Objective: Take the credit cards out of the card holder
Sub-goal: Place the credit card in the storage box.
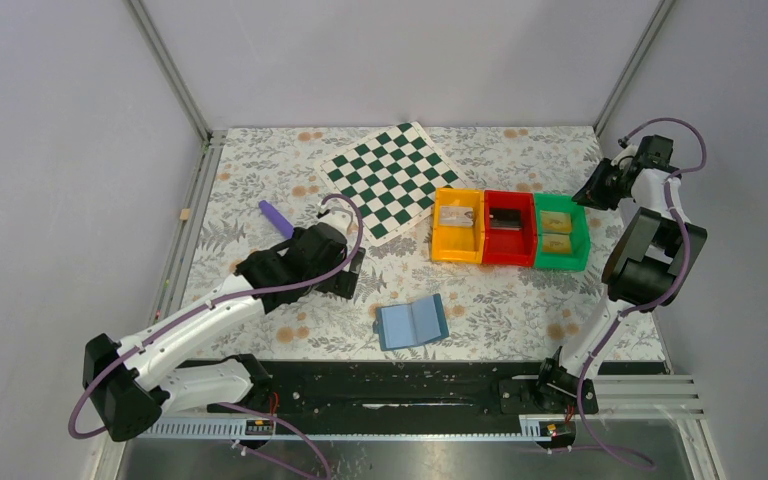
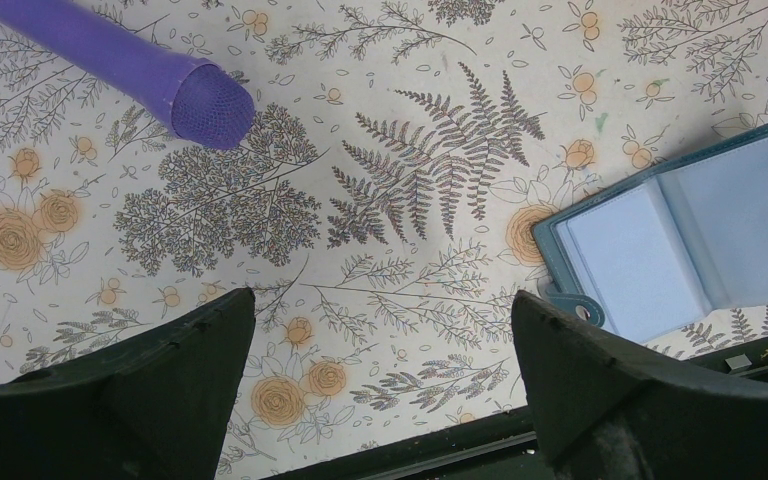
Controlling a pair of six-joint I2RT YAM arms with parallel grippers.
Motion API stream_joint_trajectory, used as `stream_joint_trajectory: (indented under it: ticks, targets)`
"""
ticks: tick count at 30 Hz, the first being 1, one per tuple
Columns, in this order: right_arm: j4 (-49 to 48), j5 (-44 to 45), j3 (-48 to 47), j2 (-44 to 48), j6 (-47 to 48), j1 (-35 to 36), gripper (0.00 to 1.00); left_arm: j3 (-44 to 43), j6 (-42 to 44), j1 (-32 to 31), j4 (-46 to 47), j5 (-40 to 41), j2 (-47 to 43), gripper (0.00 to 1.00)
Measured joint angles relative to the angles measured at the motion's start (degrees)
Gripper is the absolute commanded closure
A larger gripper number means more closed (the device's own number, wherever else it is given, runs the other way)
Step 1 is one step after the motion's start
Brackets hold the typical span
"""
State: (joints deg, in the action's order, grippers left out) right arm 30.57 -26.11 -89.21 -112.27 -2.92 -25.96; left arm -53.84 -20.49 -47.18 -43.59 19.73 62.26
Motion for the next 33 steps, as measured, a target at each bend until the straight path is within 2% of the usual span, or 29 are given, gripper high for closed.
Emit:
stream_joint_trajectory:
  ticks: [9, 13, 18, 24, 28, 33]
  targets:
    - [-0.07, 0.63, 0.15, 0.35, -4.92, 0.11, 0.75, 0.00, -0.04, 0.00, 0.00, -0.20, -1.27, 0.01]
    - [-0.26, 2.99, 2.54, 3.26, -8.59, 0.81, 0.79, 0.00, -0.02, 0.00, 0.00, -0.48, -1.81, 0.01]
    - [-0.52, 7.87, 7.87, 8.61, -12.59, 3.13, 0.88, 0.00, -0.04, 0.00, -0.02, -0.96, -3.26, 0.01]
    - [-3.48, 11.72, 19.30, 14.23, -16.46, 3.78, 0.90, 0.02, 0.04, 0.00, 0.02, -1.57, -7.43, 0.01]
    - [-6.54, 12.00, 24.57, 14.56, -18.23, 3.72, 0.91, 0.02, 0.20, 0.00, 0.04, -1.66, -9.46, 0.01]
    - [-10.47, 12.07, 25.44, 13.33, -19.52, 3.72, 0.91, 0.31, 0.61, 0.00, 0.07, -1.75, -10.14, 0.01]
